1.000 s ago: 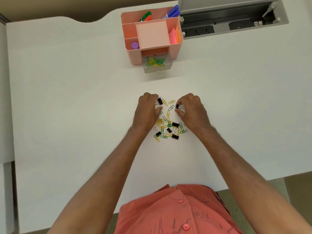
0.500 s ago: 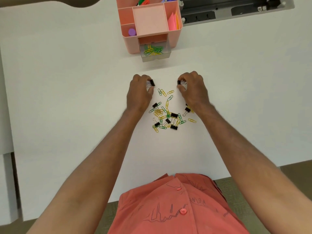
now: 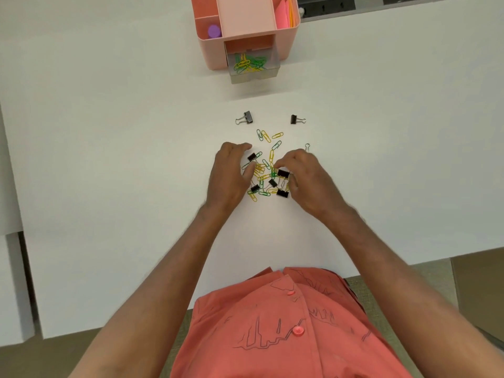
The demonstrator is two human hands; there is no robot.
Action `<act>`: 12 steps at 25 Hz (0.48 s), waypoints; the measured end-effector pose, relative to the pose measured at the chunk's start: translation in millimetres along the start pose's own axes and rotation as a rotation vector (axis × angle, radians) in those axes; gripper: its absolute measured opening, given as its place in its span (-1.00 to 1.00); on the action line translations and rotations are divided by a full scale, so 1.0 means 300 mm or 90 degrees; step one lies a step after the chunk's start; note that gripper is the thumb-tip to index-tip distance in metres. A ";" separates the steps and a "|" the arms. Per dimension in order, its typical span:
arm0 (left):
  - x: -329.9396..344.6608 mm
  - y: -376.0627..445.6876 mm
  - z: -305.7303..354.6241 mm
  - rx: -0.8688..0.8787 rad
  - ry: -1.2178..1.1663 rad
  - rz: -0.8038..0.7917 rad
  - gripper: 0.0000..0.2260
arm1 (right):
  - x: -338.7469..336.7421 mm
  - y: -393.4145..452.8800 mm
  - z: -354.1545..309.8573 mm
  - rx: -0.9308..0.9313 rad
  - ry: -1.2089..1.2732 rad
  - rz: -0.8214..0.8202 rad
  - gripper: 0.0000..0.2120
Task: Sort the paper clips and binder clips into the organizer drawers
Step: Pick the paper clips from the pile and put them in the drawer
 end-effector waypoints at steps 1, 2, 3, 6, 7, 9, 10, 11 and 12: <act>0.008 -0.006 -0.004 0.001 0.016 -0.009 -0.64 | 0.021 -0.008 -0.001 -0.010 -0.032 -0.030 -0.51; 0.014 -0.003 -0.003 0.000 0.029 -0.015 -0.65 | 0.036 -0.010 -0.001 -0.016 -0.058 -0.050 -0.48; 0.017 0.005 0.001 -0.001 0.041 -0.019 -0.68 | 0.045 -0.009 0.001 -0.023 -0.079 -0.059 -0.48; 0.016 0.028 0.009 -0.002 0.063 -0.020 -0.81 | 0.049 0.012 0.004 -0.042 -0.124 -0.076 -0.54; 0.015 0.033 0.007 -0.003 0.063 -0.024 -0.84 | 0.044 0.020 0.006 -0.046 -0.136 -0.081 -0.56; 0.014 0.036 0.002 -0.004 0.062 -0.028 -0.88 | 0.030 0.031 0.004 -0.058 -0.151 -0.091 -0.59; 0.013 0.036 0.000 -0.005 0.057 -0.025 -0.91 | 0.022 0.034 0.003 -0.062 -0.145 -0.096 -0.62; 0.011 0.035 -0.002 -0.006 0.050 -0.020 -0.93 | 0.008 0.036 0.003 -0.061 -0.120 -0.096 -0.65; 0.009 0.033 -0.002 -0.006 0.045 -0.014 -0.96 | -0.011 0.039 0.007 -0.049 -0.077 -0.089 -0.68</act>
Point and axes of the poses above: each hand's wrist, its own y-axis towards the middle knuckle, its own x-axis out of the palm, z = x × y, the point moved 4 cm from there along y, towards the middle knuckle, and after that the axes turned 1 degree about z, right-handed, at the moved point
